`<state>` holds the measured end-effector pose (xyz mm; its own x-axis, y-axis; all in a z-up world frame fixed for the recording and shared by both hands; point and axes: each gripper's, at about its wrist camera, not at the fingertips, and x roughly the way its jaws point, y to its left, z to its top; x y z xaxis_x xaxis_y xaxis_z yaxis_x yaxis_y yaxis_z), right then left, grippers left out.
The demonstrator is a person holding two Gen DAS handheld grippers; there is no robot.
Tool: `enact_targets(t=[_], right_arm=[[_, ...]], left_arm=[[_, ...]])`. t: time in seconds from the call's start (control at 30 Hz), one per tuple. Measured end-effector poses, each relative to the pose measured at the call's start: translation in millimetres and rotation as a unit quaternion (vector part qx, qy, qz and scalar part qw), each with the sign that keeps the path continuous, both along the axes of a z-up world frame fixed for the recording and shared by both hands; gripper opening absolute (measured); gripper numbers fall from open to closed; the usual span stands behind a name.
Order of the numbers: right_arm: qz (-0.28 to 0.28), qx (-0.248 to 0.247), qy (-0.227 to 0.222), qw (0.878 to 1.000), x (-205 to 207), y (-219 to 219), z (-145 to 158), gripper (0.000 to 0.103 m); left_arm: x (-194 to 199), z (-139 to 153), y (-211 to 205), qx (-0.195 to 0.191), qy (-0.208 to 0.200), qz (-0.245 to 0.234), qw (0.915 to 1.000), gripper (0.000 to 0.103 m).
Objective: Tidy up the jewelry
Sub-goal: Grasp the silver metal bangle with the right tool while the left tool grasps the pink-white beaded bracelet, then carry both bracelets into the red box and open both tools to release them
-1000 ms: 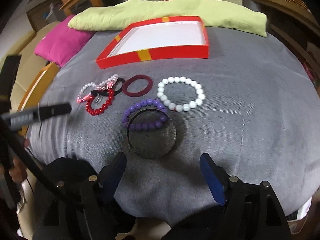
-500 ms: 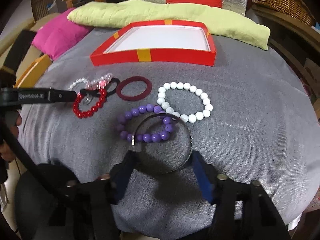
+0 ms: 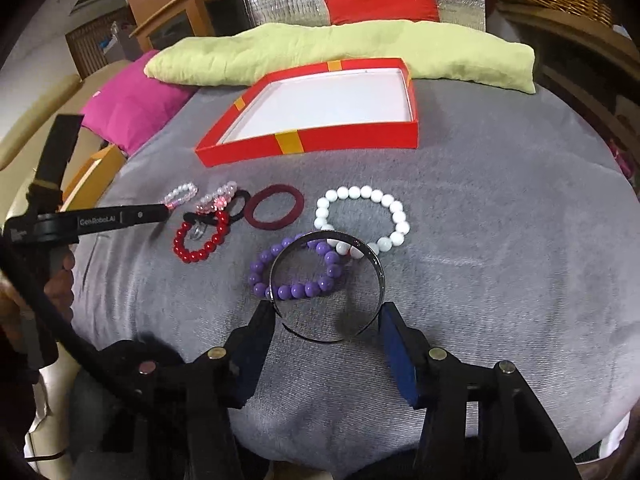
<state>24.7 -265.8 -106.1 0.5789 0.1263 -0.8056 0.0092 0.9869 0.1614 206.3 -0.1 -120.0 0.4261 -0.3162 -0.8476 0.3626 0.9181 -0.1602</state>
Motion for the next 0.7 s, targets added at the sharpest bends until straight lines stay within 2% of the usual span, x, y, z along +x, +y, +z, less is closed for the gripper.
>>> enact_targets(t=[0.27,0.53,0.7], right_arm=[[-0.009,0.032,-0.027,0.999,9.0,-6.9,25.0,0.057],[-0.028,0.037,-0.081,0.996,80.9,-2.9,57.6,0.057],[-0.048,0.063,-0.093,0.993,134.2,1.2,57.8,0.057]], left_arm=[[-9.3,32.8,15.6,-0.002,-0.032,-0.004,0.9995,0.019],[17.9,75.0,-12.6,-0.002,-0.072,-0.033,0.9969,0.019],[47.1,95.7,-39.5,-0.005,-0.094,-0.047,0.9944,0.019]])
